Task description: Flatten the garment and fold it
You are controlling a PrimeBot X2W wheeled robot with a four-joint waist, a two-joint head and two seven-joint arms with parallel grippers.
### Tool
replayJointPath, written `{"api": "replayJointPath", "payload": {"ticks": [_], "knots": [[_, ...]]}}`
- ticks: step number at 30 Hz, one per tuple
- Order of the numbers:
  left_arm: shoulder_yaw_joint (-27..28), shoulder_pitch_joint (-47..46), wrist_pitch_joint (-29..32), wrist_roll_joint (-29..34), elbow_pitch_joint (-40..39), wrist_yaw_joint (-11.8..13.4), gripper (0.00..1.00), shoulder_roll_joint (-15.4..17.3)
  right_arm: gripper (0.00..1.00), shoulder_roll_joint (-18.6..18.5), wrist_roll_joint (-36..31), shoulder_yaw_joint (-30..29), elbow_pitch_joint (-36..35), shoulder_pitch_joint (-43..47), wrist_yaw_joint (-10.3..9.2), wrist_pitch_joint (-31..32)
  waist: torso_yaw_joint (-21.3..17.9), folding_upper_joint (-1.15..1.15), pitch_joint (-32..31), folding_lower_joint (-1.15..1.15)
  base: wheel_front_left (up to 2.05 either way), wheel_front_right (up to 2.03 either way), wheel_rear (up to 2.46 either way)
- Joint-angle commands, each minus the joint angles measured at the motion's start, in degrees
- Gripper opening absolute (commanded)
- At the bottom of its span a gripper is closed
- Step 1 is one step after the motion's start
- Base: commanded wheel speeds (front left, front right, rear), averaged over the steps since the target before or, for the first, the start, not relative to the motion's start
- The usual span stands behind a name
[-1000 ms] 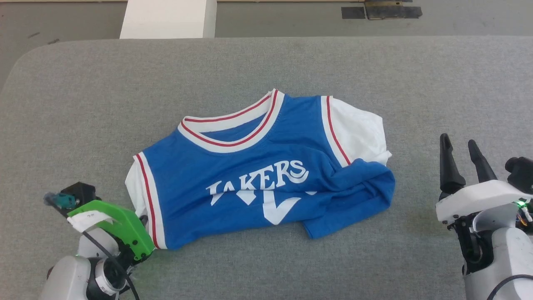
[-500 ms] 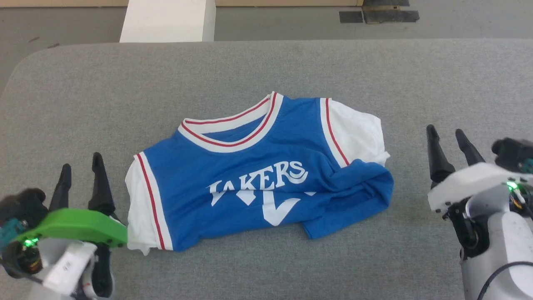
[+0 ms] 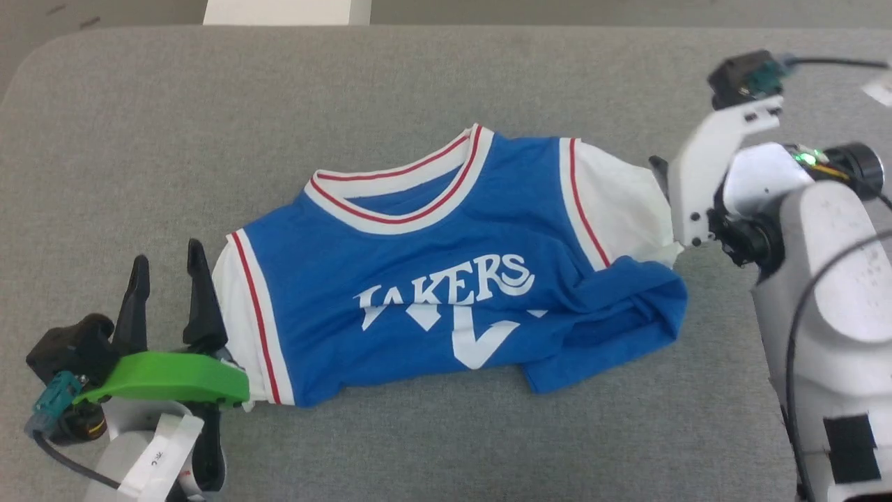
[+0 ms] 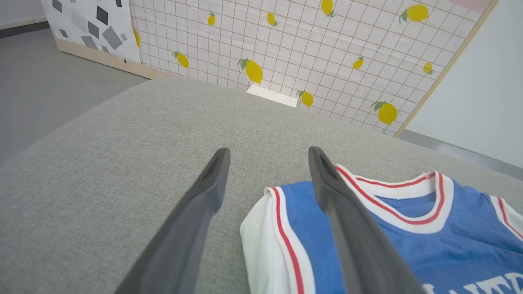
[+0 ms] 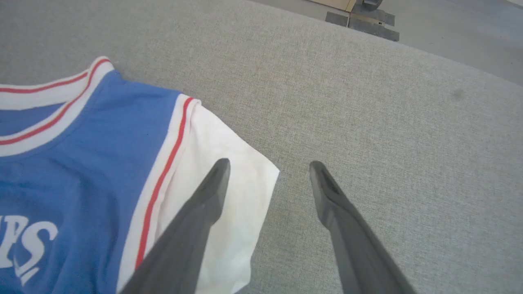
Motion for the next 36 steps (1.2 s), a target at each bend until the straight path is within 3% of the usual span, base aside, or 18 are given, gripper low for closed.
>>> {"api": "replayJointPath", "payload": {"ticks": [1, 7, 17, 18, 19, 26, 31, 36], "knots": [[-0.3, -1.5, -0.4, 0.6, -0.1, -0.2, 1.00, -0.3, 1.00, -0.7, -1.2, 1.8, 1.3, -1.7, -0.06, 3.6, 1.3, 0.00, 2.0, 0.00, 0.00, 0.00, 0.00], [-1.7, -3.5, -0.7, 0.8, -0.3, -0.6, 1.00, -1.0, 1.00, -2.7, -3.4, 7.0, 5.2, -5.7, -0.06, 13.4, 2.9, 0.00, 5.0, 0.00, 0.00, 0.00, 0.00], [-2.8, -5.1, -0.9, 0.9, 0.4, -1.1, 1.00, -1.2, 1.00, -3.0, 0.2, 14.6, 9.4, -6.1, -0.06, 16.5, 3.5, 0.00, 7.8, 0.00, 0.00, 0.00, 0.00], [-2.9, -5.1, -1.0, 0.9, 0.5, -1.2, 1.00, -1.3, 0.46, -3.1, 0.7, 14.8, 9.6, -6.1, -0.06, 16.6, 3.5, 0.00, 7.7, 0.00, 0.00, 0.00, 0.00], [-3.0, -5.1, -1.0, 0.9, 0.6, -1.1, 1.00, -1.3, 0.00, -3.3, 1.4, 15.1, 9.6, -6.0, -0.06, 16.4, 3.4, 0.00, 7.6, 0.00, 0.00, 0.00, 0.00], [-3.3, -5.0, -1.0, 0.9, 1.8, -1.5, 1.00, -0.7, 0.00, -4.5, 4.7, 12.4, 7.8, -6.6, -0.06, 10.5, 2.0, 0.00, 5.7, 0.00, 0.00, 0.00, 0.00], [-3.6, -4.5, -0.7, 1.1, 2.0, -1.4, 1.00, -0.3, 0.00, -5.7, 5.9, 4.9, 5.5, -6.6, -0.06, 5.1, 0.6, 0.00, 3.4, 0.00, 0.00, 0.00, 0.00], [-3.9, -3.8, 0.1, 1.1, 1.7, -1.1, 1.00, 0.0, 0.00, -8.7, 4.7, -4.0, 2.9, -4.0, -0.06, 4.0, -0.4, 0.00, 1.6, 0.00, 0.00, 0.00, 0.00]]}}
